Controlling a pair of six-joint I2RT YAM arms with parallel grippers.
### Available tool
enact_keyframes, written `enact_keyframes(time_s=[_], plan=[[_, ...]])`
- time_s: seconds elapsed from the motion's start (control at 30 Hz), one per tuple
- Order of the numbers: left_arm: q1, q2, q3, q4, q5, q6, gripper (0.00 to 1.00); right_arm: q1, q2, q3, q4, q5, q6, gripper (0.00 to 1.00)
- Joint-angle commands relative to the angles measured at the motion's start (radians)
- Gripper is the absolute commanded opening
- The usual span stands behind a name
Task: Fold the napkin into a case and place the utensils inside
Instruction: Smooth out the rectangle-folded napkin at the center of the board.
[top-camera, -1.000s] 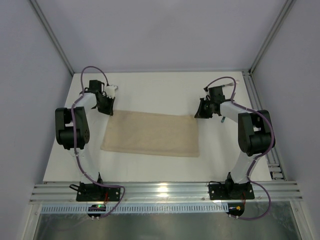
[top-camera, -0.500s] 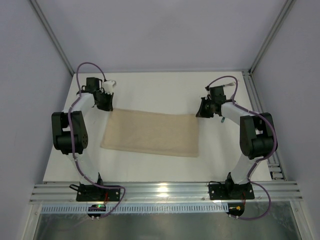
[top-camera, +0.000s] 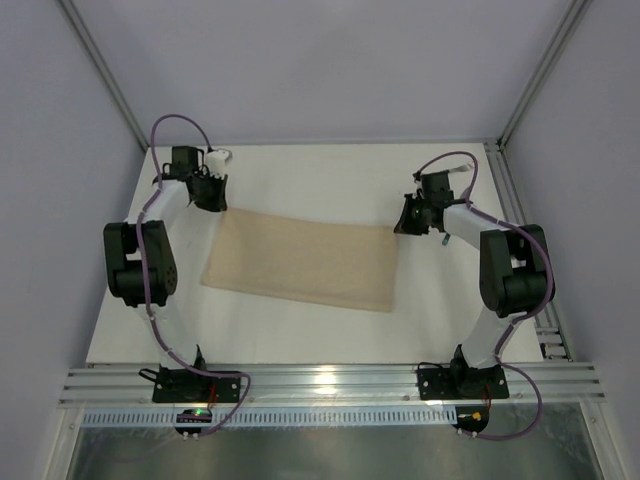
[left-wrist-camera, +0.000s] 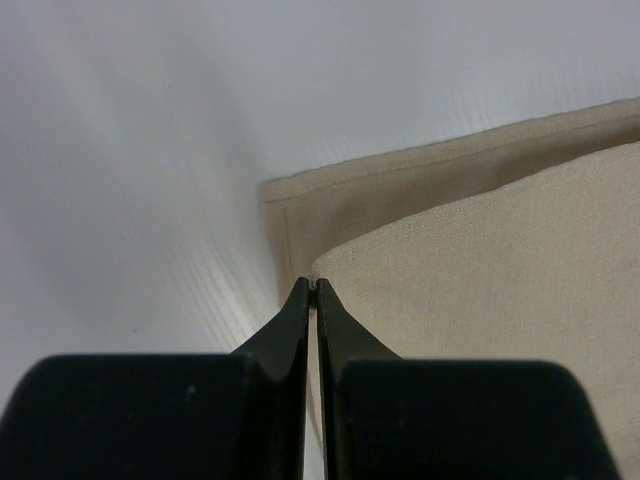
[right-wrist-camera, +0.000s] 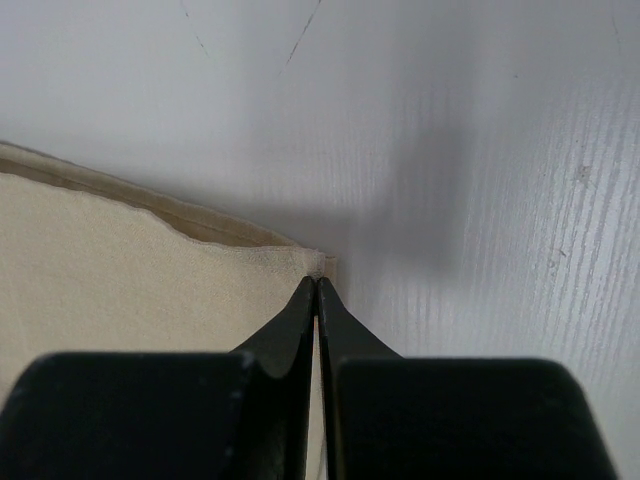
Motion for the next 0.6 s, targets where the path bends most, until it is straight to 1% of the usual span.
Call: enact_keyframes(time_s=[0.0, 0.1, 0.27, 0.3, 0.37, 0.43, 0.5, 0.53, 0.57], plan=[[-0.004, 0.043, 0.049, 0.049, 0.004, -0.016, 0.00, -0.006, 0.018, 0.016, 0.037, 0.022, 0.006, 0.04], [-0.013, 0.089, 0.082, 0.058, -0.033, -0.007, 0.00, -0.011, 0.033, 0.019, 0.038, 0.027, 0.006, 0.03], [-0.026, 0.191, 0.162, 0.016, -0.070, 0.004, 0.00, -0.012, 0.052, 0.033, 0.028, 0.030, 0.003, 0.04], [-0.026, 0.196, 0.164, 0.013, -0.075, 0.004, 0.00, -0.012, 0.049, 0.036, 0.023, 0.031, 0.002, 0.05], [-0.038, 0.199, 0.159, 0.022, -0.076, 0.001, 0.00, -0.014, 0.044, 0.042, 0.006, 0.046, -0.004, 0.12], [-0.058, 0.199, 0.158, 0.027, -0.079, -0.011, 0.00, -0.013, 0.033, 0.053, -0.018, 0.059, -0.016, 0.23], [-0.056, 0.201, 0.158, 0.033, -0.072, -0.014, 0.00, -0.011, 0.026, 0.065, -0.040, 0.080, -0.027, 0.30], [-0.058, 0.201, 0.158, 0.032, -0.067, -0.017, 0.00, -0.011, 0.021, 0.076, -0.055, 0.088, -0.029, 0.35], [-0.058, 0.199, 0.158, 0.032, -0.064, -0.019, 0.00, -0.009, 0.006, 0.081, -0.060, 0.105, -0.029, 0.38]])
